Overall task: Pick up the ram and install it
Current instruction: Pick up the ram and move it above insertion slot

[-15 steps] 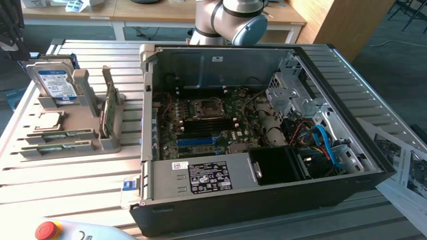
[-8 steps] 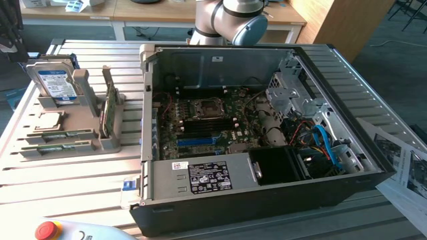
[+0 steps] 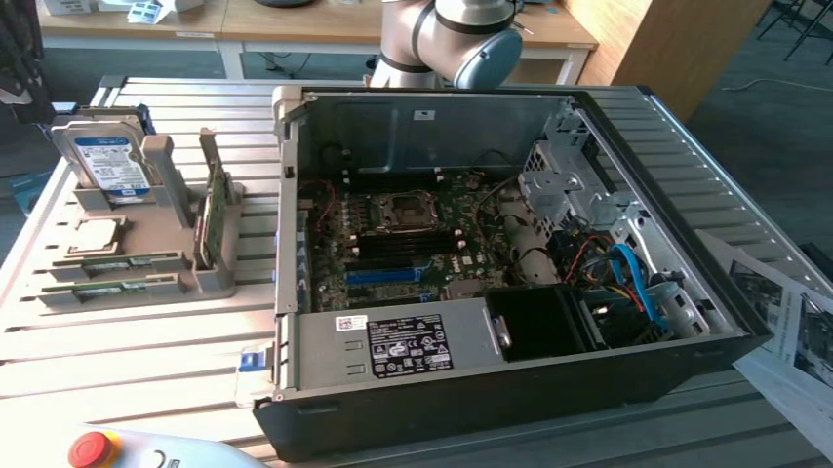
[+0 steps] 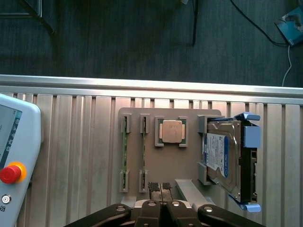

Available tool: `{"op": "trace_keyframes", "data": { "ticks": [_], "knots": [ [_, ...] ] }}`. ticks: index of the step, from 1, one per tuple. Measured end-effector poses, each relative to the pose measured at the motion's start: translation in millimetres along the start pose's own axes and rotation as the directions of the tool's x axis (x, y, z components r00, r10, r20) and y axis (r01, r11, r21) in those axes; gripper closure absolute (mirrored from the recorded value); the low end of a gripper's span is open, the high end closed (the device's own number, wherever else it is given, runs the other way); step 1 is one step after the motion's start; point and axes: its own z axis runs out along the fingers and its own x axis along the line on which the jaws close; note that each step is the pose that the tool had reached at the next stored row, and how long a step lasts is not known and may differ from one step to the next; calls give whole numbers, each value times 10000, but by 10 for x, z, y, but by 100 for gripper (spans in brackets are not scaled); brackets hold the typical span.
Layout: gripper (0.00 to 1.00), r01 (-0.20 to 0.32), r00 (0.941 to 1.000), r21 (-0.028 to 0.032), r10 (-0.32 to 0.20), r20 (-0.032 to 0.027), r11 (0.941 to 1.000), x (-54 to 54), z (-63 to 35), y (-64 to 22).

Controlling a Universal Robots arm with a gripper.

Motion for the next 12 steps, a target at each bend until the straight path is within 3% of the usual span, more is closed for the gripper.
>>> {"op": "trace_keyframes", "data": {
  "ticks": [5, 12],
  "knots": [
    [89, 1, 10000, 1, -1, 0, 10000, 1, 26, -1],
    [89, 1, 10000, 0, -1, 0, 10000, 4, 146, -5]
  ]
}}
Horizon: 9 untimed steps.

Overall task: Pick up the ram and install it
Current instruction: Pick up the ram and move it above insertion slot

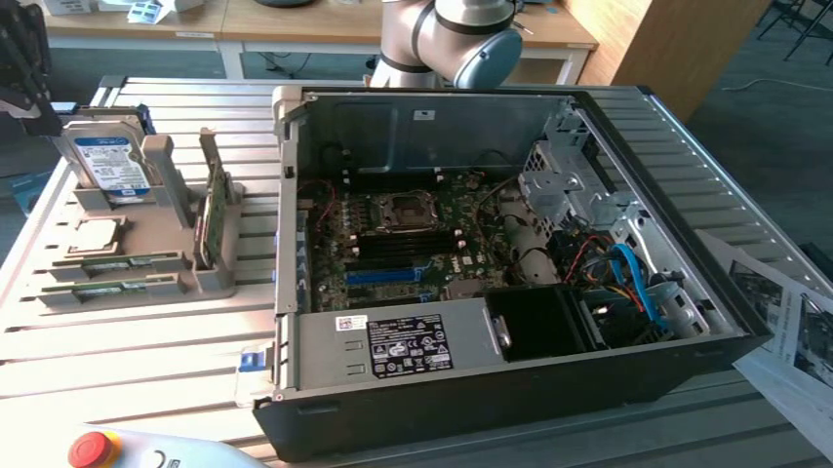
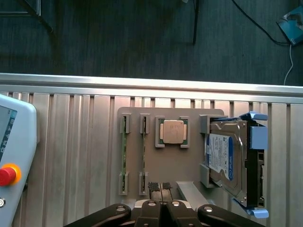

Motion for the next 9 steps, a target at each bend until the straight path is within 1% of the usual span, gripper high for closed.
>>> {"op": "trace_keyframes", "data": {
  "ticks": [9],
  "knots": [
    [89, -1, 10000, -1, 1, 0, 10000, 3, 147, -3]
  ]
}}
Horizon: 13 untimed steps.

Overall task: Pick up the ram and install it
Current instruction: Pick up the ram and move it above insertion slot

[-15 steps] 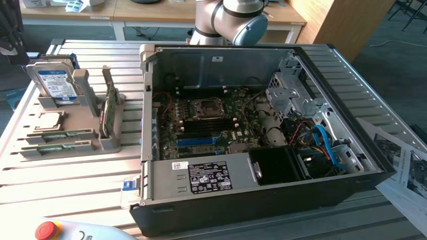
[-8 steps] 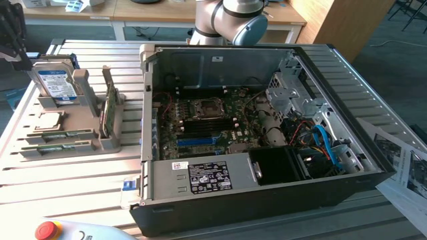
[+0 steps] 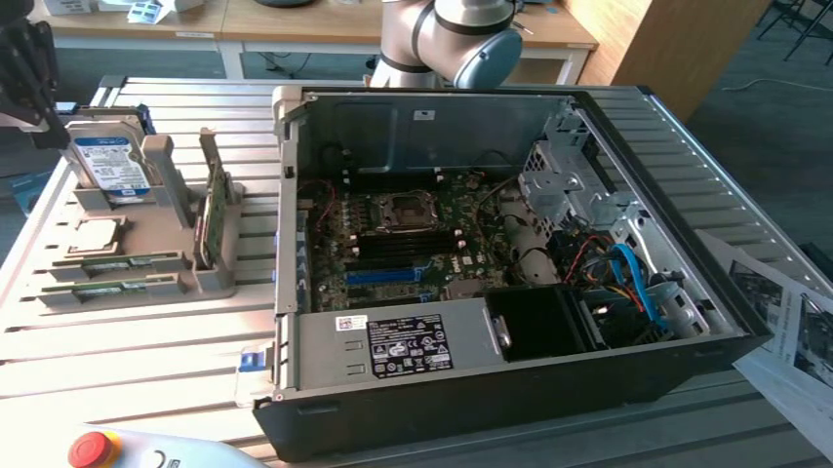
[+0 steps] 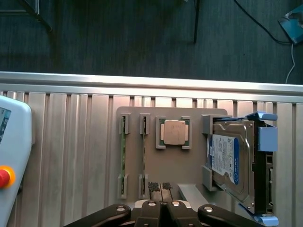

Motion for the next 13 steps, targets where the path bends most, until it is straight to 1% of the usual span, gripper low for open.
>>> {"op": "trace_keyframes", "data": {
  "ticks": [13],
  "knots": [
    [89, -1, 10000, 1, 1, 0, 10000, 6, 237, -8]
  ]
}}
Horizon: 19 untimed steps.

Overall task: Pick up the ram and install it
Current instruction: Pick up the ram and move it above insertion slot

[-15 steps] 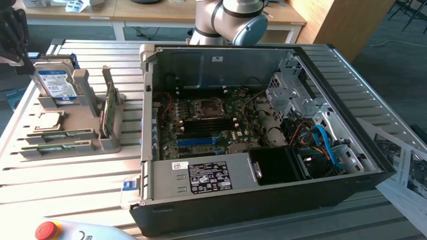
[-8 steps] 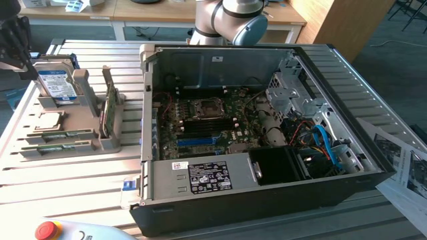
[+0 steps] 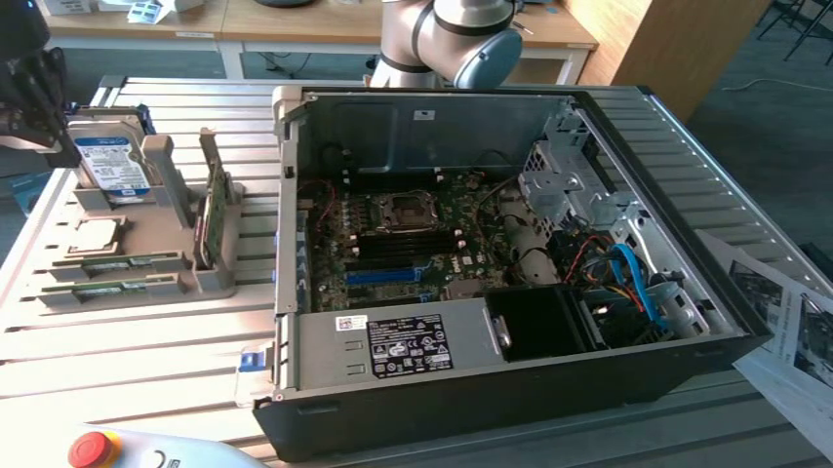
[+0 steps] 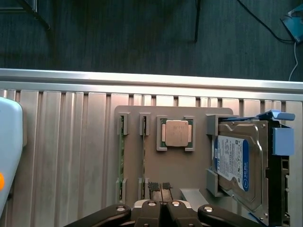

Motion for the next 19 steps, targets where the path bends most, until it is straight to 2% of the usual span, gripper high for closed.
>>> {"op": "trace_keyframes", "data": {
  "ticks": [6, 19],
  "knots": [
    [89, 0, 10000, 0, 0, 0, 10000, 3, 103, -5],
    [89, 0, 10000, -1, 0, 0, 10000, 2, 107, -5]
  ]
}}
